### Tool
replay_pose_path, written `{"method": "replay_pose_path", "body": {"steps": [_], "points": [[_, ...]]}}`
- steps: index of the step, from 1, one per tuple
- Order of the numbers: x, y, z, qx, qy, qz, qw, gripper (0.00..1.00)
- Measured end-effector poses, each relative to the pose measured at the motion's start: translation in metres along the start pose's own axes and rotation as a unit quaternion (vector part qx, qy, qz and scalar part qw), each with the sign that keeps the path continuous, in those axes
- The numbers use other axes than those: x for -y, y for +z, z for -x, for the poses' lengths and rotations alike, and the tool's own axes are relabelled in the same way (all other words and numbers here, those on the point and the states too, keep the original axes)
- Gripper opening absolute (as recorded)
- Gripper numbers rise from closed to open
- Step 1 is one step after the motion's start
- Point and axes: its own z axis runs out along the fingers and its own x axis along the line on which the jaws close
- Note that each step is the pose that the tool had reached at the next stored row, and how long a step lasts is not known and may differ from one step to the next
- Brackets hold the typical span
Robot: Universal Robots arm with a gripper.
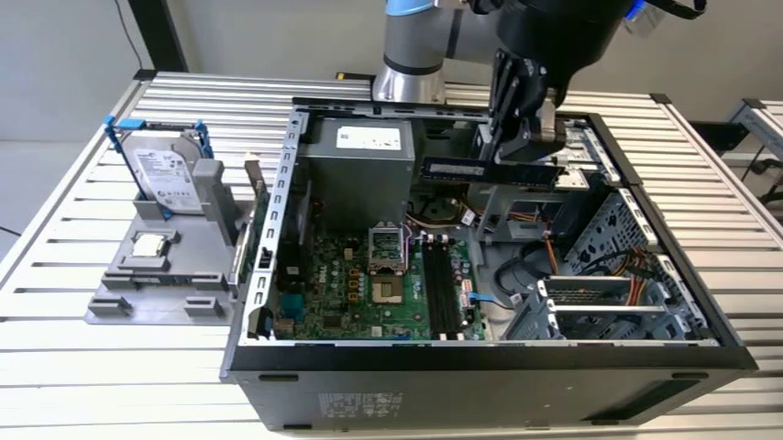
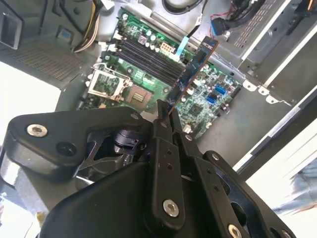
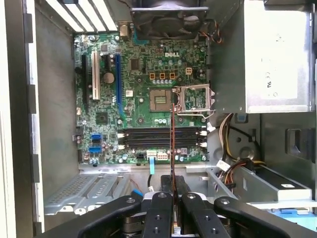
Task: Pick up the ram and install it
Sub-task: 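Insert the ram into the slot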
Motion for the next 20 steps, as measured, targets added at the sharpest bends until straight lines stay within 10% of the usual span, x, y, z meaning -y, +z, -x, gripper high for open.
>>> {"method": "replay_pose_path", "body": {"steps": [20], "points": [[-0.0008,0.0002,0.0132,0.0001,0.005,-0.0001,0.99998,0.00]]}}
